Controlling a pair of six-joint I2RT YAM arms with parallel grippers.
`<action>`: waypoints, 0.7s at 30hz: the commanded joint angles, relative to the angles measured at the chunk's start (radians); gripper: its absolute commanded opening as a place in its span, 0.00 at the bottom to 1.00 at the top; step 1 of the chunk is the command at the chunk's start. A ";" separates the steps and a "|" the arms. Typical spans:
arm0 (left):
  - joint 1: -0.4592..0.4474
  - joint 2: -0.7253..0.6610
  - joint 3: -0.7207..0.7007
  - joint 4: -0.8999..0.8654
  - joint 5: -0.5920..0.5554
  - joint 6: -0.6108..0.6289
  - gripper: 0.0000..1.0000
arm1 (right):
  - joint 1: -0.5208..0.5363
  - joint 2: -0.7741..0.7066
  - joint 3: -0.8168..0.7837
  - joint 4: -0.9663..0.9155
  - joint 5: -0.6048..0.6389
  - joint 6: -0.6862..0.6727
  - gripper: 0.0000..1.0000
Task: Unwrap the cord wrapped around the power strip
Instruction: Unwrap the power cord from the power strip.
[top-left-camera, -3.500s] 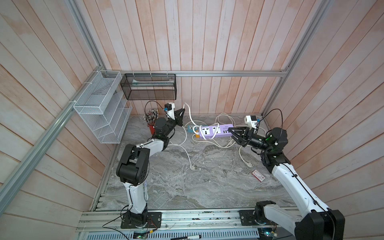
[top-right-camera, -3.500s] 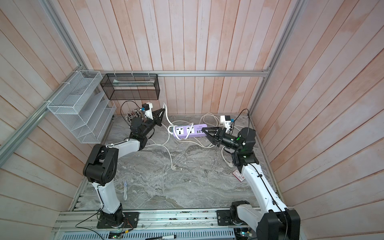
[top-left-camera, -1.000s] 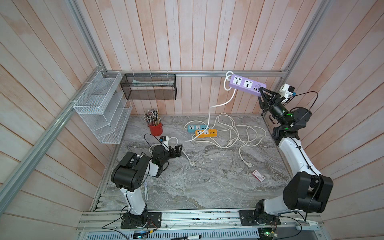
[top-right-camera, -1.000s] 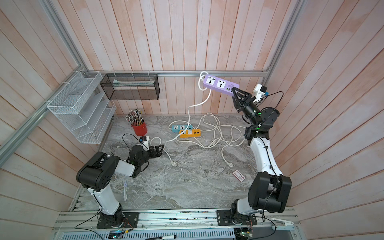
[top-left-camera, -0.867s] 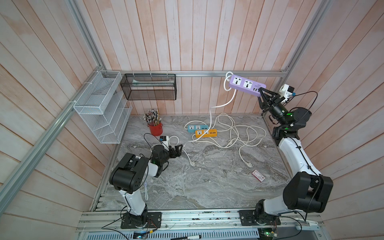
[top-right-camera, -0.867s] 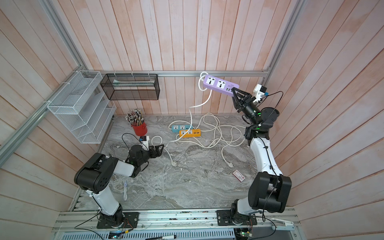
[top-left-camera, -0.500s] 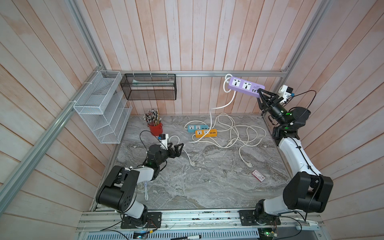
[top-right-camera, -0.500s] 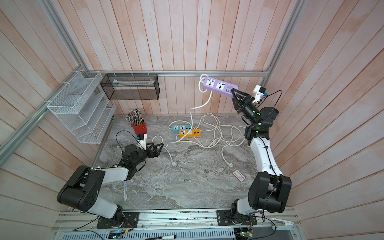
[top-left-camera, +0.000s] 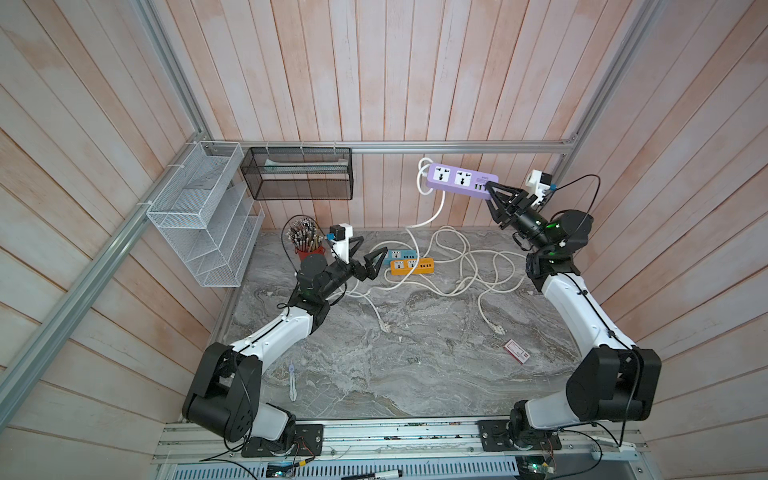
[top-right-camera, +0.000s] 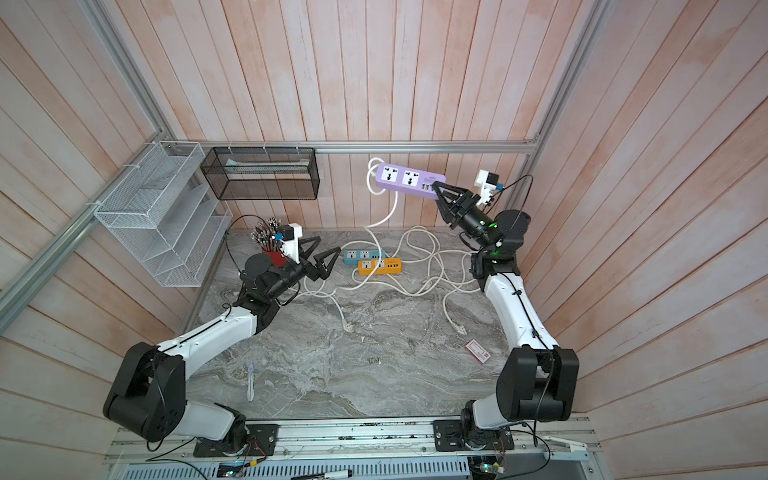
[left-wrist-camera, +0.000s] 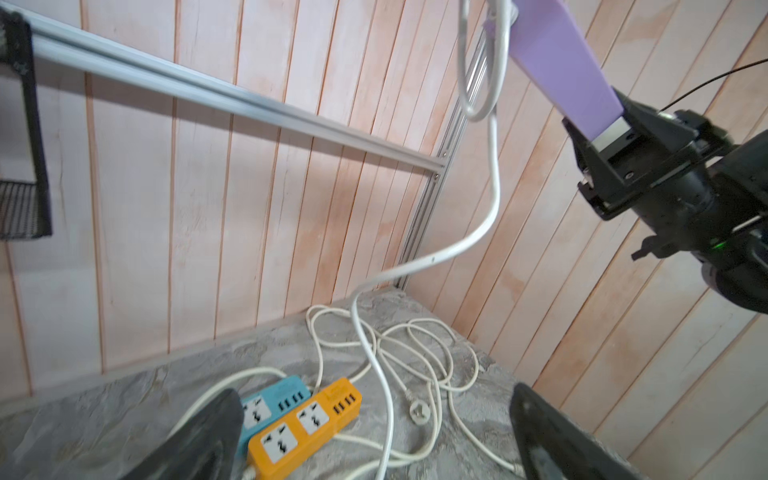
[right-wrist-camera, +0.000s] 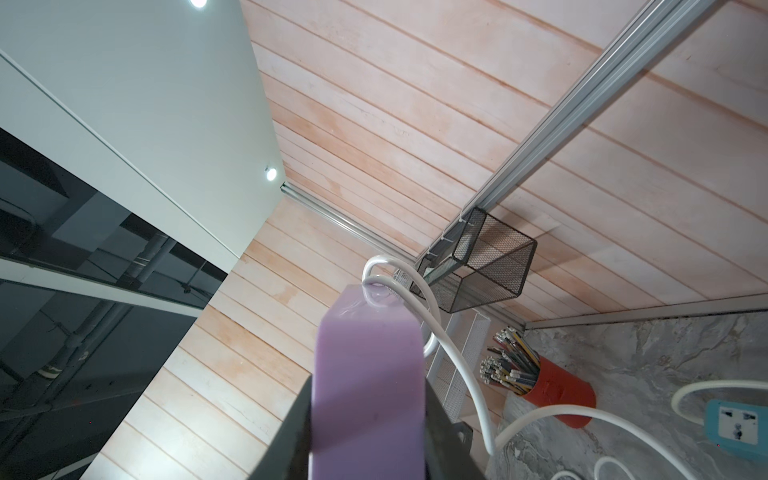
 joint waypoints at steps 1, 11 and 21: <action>-0.048 0.078 0.089 0.025 0.018 0.042 1.00 | 0.036 -0.030 0.059 0.009 0.044 -0.034 0.23; -0.136 0.186 0.237 0.119 -0.027 0.081 1.00 | 0.122 -0.018 0.073 -0.004 0.056 -0.032 0.23; -0.161 0.250 0.297 0.114 -0.183 0.265 1.00 | 0.160 -0.011 0.060 0.024 0.057 -0.005 0.23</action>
